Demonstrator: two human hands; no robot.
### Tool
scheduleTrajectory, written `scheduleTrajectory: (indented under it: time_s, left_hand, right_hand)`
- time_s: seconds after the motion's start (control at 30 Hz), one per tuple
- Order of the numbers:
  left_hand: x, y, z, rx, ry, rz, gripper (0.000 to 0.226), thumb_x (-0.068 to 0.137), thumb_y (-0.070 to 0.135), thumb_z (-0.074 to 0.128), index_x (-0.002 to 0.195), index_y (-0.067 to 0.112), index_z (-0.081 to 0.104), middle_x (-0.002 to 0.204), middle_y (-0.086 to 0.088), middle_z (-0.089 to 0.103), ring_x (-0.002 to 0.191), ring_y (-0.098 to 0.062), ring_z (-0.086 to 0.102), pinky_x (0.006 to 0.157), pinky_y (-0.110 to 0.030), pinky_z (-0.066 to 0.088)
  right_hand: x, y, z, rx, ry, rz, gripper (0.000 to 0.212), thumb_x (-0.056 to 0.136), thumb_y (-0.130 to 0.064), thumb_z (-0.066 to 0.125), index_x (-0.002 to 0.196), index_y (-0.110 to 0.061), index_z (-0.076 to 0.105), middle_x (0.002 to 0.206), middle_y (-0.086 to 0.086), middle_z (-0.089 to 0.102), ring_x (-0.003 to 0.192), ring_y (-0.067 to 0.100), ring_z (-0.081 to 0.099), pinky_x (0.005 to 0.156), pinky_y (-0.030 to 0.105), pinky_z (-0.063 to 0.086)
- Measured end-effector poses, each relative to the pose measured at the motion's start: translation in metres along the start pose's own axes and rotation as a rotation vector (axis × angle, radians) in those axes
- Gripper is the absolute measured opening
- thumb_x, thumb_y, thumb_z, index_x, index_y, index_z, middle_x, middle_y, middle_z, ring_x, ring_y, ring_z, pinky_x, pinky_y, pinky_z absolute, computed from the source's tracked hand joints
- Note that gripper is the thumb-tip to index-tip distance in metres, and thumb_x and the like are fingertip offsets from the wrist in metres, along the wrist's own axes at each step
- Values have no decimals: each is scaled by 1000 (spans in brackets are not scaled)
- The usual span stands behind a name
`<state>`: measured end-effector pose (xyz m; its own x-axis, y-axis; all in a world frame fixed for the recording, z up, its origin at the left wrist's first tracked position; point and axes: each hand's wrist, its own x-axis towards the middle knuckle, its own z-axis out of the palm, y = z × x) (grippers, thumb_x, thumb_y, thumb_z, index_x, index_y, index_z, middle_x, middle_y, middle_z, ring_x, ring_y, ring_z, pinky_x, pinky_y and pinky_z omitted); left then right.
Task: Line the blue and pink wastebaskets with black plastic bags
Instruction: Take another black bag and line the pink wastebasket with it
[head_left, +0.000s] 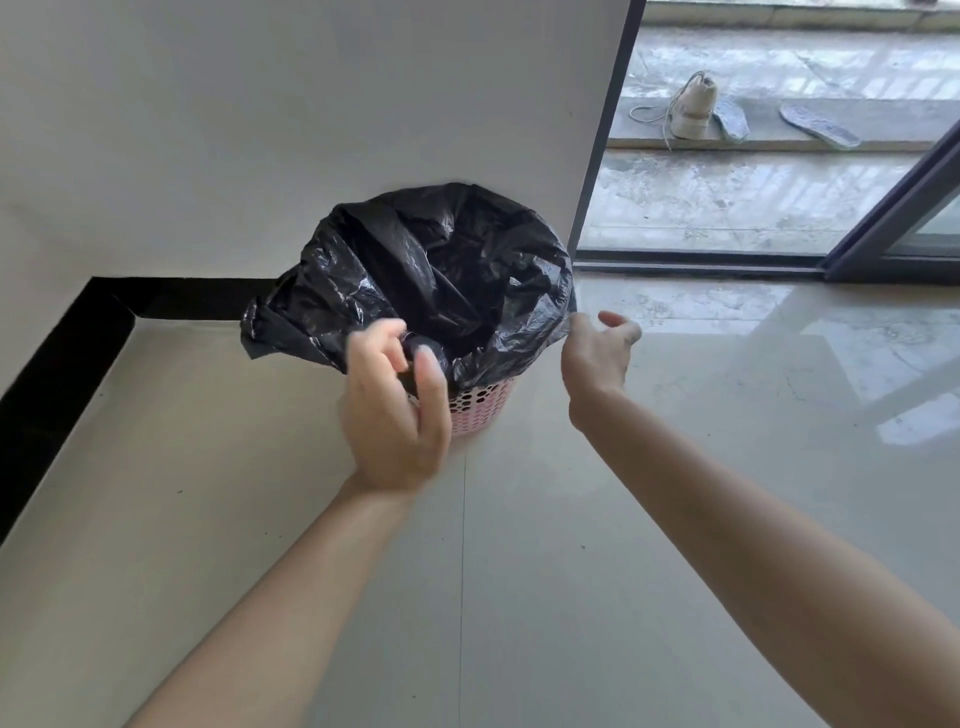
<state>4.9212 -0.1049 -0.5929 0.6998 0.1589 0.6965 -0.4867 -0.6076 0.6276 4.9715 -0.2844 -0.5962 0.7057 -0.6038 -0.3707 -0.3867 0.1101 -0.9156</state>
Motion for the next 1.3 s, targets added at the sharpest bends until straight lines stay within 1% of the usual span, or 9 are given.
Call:
scheduleTrajectory:
  time_s: [0.17, 0.3, 0.47, 0.67, 0.83, 0.93, 1.07, 1.17, 1.3]
  left_hand:
    - [72, -50, -24, 126, 435, -585, 50, 87, 30, 57, 122, -3, 45, 116, -16, 48, 107, -34, 48, 88, -36, 40]
    - [81, -80, -25, -186, 133, -1195, 23, 89, 38, 53, 91, 14, 54, 89, -2, 58, 89, -30, 61, 73, -35, 52]
    - [54, -81, -12, -514, 112, -1446, 14, 91, 29, 63, 88, 16, 60, 82, -3, 65, 53, -14, 58, 40, -18, 43]
    - [32, -98, 0, -384, 112, -1335, 35, 98, 46, 44, 93, 19, 67, 104, -1, 69, 98, -26, 67, 89, -43, 56]
    - [40, -117, 5, -303, -154, -1396, 31, 101, 19, 44, 128, 8, 57, 105, -2, 57, 93, -21, 55, 73, -30, 50]
    - [57, -116, 1, -46, 100, -1334, 32, 96, 19, 44, 115, 3, 63, 107, -14, 67, 104, -34, 61, 86, -37, 48]
    - [92, -95, -3, -74, 298, -945, 23, 91, 24, 48, 105, 13, 63, 110, -6, 64, 105, -26, 58, 87, -27, 43]
    - [104, -81, 1, -189, -93, -835, 47, 84, 33, 60, 129, 20, 55, 133, 0, 55, 116, -14, 53, 104, -31, 42]
    - [103, -72, -3, 7, -482, -816, 70, 89, 1, 48, 150, 24, 23, 131, 6, 47, 117, -17, 47, 90, -30, 42]
  right_hand:
    - [-25, -8, 6, -320, -6, -868, 13, 96, -29, 56, 106, -23, 60, 107, -5, 50, 99, 19, 55, 90, 38, 46]
    - [-44, 1, 19, -674, -216, -1380, 20, 94, -39, 61, 97, -23, 74, 92, -2, 60, 88, 20, 54, 80, 35, 42]
    - [-49, 11, 24, -786, -308, -1570, 25, 99, -37, 59, 94, -21, 77, 86, 0, 60, 78, 22, 56, 69, 37, 44]
    - [-46, 20, 9, -830, -242, -1924, 18, 98, -23, 64, 82, -20, 70, 72, 0, 53, 65, 19, 48, 59, 34, 38]
    - [-37, 34, 7, -966, -242, -1768, 14, 84, -9, 75, 81, -18, 65, 75, 0, 52, 70, 22, 48, 60, 36, 43]
    - [-47, 26, 4, -703, -331, -1587, 17, 92, -29, 68, 86, -13, 65, 78, 0, 58, 72, 23, 53, 66, 38, 47]
    - [-53, 3, 10, -404, -12, -1122, 19, 90, -26, 64, 106, -15, 62, 120, 4, 55, 115, 22, 50, 98, 36, 34]
    - [-36, -15, 17, -277, -134, -543, 61, 87, -11, 55, 144, -22, 37, 150, 7, 27, 141, 23, 27, 116, 34, 21]
    - [-15, -23, 10, -255, -294, -224, 79, 85, -10, 41, 155, -35, 13, 143, 3, 47, 126, 25, 49, 108, 49, 44]
